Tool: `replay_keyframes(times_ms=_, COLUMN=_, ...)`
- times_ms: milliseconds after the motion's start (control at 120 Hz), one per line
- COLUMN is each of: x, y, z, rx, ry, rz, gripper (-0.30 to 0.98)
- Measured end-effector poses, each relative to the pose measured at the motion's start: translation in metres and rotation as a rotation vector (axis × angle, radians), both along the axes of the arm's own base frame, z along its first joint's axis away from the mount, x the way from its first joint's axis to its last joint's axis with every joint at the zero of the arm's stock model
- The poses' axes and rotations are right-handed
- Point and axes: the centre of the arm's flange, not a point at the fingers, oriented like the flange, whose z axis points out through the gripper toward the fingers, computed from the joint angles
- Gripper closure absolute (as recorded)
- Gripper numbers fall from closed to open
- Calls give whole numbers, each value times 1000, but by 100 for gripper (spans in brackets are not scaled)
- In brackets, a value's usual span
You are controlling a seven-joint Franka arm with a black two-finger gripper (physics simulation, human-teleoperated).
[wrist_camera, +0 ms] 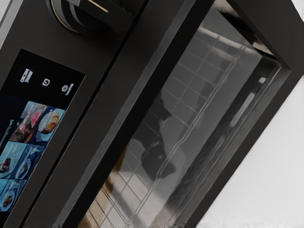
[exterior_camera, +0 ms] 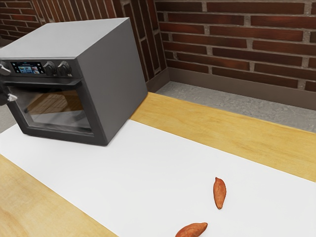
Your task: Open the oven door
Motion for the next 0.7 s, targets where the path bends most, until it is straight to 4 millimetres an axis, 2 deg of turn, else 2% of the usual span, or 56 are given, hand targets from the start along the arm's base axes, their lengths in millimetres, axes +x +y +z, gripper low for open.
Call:
replay_keyframes(times_ms=117, x=-6, y=18, z=-13, rx=20, ry=25, rz=-40, gripper=0)
replay_keyframes(times_ms=192, x=2, y=35, z=-27, rx=8, ry=35, rz=-72, gripper=0)
replay_keyframes(times_ms=392, x=16, y=33, z=-21, rx=44, ry=22, rz=-161, gripper=0)
replay_keyframes(times_ms=467, x=14, y=43, z=-29, rx=37, ry=17, rz=-171, gripper=0)
replay_keyframes(times_ms=700, x=29, y=47, z=-41, rx=56, ry=8, rz=-236, gripper=0)
